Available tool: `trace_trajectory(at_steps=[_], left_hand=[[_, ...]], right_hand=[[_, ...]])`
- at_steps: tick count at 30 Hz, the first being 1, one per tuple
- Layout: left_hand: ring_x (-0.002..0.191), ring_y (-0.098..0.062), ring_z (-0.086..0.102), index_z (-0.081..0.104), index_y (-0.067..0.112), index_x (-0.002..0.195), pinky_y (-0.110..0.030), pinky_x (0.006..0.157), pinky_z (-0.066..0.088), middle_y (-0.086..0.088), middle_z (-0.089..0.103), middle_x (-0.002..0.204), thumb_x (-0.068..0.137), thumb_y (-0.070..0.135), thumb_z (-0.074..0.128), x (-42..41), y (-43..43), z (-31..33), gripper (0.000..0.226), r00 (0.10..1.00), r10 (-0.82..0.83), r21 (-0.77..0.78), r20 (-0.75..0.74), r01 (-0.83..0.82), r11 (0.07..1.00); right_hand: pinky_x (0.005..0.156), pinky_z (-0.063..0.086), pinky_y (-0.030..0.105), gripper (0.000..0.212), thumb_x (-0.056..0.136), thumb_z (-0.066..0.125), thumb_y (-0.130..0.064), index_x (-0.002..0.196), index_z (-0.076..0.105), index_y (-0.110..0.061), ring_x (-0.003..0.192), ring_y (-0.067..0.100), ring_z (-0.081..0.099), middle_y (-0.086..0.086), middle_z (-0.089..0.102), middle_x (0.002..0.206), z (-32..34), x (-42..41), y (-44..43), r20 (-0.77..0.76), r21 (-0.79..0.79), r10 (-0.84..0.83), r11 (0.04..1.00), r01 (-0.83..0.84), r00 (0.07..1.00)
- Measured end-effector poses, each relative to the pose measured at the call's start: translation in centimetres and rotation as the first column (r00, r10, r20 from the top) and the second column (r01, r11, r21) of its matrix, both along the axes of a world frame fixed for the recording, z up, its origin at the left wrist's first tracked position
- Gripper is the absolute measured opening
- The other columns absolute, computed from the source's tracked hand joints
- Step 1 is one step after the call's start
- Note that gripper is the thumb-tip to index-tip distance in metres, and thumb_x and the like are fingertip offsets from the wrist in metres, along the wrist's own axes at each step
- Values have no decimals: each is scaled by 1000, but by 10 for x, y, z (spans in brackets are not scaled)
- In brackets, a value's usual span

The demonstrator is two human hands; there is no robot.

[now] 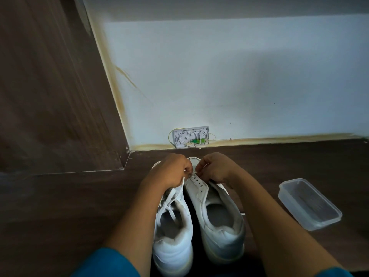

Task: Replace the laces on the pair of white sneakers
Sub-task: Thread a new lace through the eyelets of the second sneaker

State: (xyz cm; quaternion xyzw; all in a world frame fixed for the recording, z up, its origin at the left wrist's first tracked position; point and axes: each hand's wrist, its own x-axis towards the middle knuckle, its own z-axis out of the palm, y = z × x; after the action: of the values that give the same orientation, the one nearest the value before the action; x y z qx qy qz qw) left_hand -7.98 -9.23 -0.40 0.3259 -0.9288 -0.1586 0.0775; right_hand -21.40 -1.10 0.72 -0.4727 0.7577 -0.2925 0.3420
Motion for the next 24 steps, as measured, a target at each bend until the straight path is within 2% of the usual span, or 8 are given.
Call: trace_trajectory(at_steps=[2, 4, 8, 11, 15, 20, 22, 24], left_hand=[[88, -21, 62, 74, 19, 90, -28, 74, 48, -3, 65, 95, 84, 10, 64, -1, 0, 1, 15, 1000, 2, -20, 7, -2, 1000], [88, -20, 62, 74, 19, 90, -27, 73, 46, -2, 64, 92, 84, 11, 65, -1, -1, 2, 14, 1000, -9, -40, 19, 9, 999], [85, -19, 61, 74, 20, 91, -26, 69, 45, 2, 55, 82, 83, 5, 62, -1, 0, 5, 21, 998, -25, -76, 53, 29, 997], [88, -22, 63, 74, 19, 96, -23, 69, 43, -3, 65, 91, 83, 6, 61, -5, 2, 5, 22, 996, -34, -70, 81, 39, 997], [92, -21, 64, 74, 17, 95, -19, 71, 43, -4, 69, 98, 83, 10, 65, -8, 5, 5, 17, 999, 10, -5, 40, -9, 1000], [72, -12, 55, 68, 14, 95, -21, 58, 38, 4, 61, 81, 82, 8, 66, -1, 6, 7, 15, 998, 42, 163, -45, -34, 986], [72, -14, 54, 62, 16, 99, -24, 57, 38, 6, 56, 77, 83, 14, 64, -3, 9, 8, 16, 998, 48, 231, -49, -35, 972], [75, -15, 56, 63, 18, 102, -25, 59, 41, 3, 60, 83, 85, 21, 60, -6, 12, 11, 17, 998, 54, 255, -29, -44, 966]], right_hand=[[73, 52, 31, 26, 69, 68, 7, 69, 64, -19, 84, 25, 66, 12, 72, 91, -1, -1, -1, -15, -11, 0, 1000, 0, 1000], [82, 53, 36, 24, 69, 70, 5, 72, 65, -18, 93, 27, 66, 13, 72, 95, -3, -1, -1, -26, -21, 2, 1000, -3, 1000], [85, 54, 35, 19, 71, 72, 1, 85, 69, -13, 93, 24, 65, 11, 71, 97, -3, 0, -2, -67, -35, 2, 999, -4, 998], [86, 55, 37, 21, 69, 69, 3, 75, 67, -17, 93, 24, 66, 11, 72, 95, -4, 1, -3, -60, -41, -9, 999, 7, 998], [83, 54, 34, 26, 70, 67, 2, 68, 63, -24, 91, 22, 66, 8, 72, 93, -8, 1, -3, -76, -61, -12, 998, 7, 997], [63, 42, 21, 16, 75, 66, -6, 79, 61, -21, 87, 16, 60, 5, 69, 100, -10, 4, -3, -167, -93, 26, 995, -42, 986], [59, 38, 22, 16, 77, 64, -5, 84, 59, -19, 87, 16, 55, 3, 63, 102, -7, 4, -3, -181, -84, 38, 995, -54, 983], [56, 37, 23, 22, 75, 61, 2, 89, 57, -14, 80, 16, 52, 1, 56, 91, -1, 2, -1, -130, -52, 38, 998, -45, 991]])
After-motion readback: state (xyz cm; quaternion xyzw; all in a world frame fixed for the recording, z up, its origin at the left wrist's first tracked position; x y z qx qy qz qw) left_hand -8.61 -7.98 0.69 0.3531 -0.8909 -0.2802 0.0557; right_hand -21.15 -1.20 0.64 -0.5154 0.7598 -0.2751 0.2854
